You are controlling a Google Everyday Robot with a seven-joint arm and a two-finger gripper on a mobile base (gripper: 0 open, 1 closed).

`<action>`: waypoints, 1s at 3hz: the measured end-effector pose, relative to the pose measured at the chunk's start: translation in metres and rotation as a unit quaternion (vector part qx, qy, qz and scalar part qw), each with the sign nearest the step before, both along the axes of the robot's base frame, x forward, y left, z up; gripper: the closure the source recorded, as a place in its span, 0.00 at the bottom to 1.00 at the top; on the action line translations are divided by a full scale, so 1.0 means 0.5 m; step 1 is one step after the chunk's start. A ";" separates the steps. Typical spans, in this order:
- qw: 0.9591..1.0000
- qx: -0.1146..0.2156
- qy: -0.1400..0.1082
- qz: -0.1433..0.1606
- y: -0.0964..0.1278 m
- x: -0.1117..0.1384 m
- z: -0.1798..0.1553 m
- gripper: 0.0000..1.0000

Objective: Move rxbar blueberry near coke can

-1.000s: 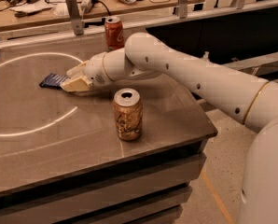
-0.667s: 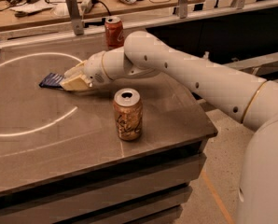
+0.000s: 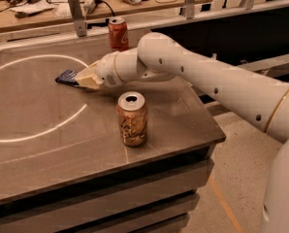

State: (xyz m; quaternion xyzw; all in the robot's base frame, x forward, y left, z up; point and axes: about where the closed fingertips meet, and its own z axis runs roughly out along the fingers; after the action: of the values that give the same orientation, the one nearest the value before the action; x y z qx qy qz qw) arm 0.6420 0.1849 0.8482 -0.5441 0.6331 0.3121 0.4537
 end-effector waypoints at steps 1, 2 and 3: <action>0.998 -0.001 -0.011 -0.054 -0.066 0.024 0.012 1.00; 0.994 -0.003 -0.026 -0.101 -0.123 0.048 0.026 1.00; 0.988 -0.007 -0.043 -0.148 -0.170 0.072 0.038 1.00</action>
Offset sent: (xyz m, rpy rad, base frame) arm 0.0420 -0.1099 0.0239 -0.0107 -0.0971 -0.3479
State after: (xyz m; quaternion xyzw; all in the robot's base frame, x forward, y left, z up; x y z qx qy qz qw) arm 0.6780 0.0999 0.8673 -0.4608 0.6888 0.2134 0.5174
